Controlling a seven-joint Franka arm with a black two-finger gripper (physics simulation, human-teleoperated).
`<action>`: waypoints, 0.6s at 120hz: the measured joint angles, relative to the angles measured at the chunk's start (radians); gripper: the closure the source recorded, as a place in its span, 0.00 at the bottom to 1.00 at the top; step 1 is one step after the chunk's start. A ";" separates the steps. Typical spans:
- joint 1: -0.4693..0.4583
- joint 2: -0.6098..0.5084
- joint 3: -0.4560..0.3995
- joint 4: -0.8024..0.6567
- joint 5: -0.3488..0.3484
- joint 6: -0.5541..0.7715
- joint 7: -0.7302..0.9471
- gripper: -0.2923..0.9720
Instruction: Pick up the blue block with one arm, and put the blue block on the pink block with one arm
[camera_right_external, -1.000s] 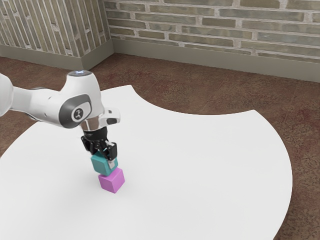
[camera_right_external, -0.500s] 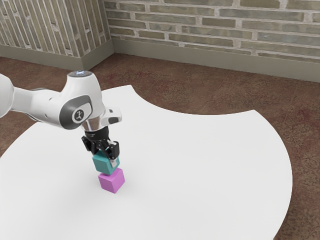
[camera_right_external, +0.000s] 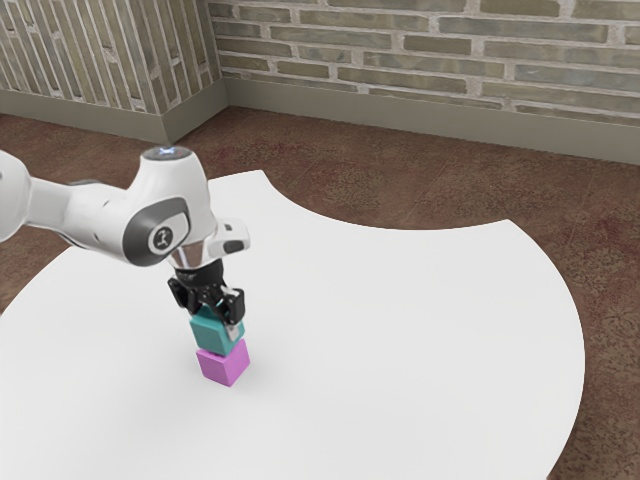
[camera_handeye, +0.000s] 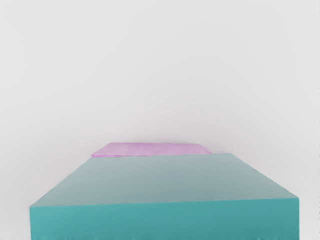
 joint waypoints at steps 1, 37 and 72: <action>-0.001 0.000 0.000 -0.001 0.000 0.000 0.000 0.49; 0.001 -0.002 0.000 -0.012 -0.004 0.010 -0.014 0.49; 0.001 -0.001 0.000 -0.013 -0.004 0.012 -0.021 0.49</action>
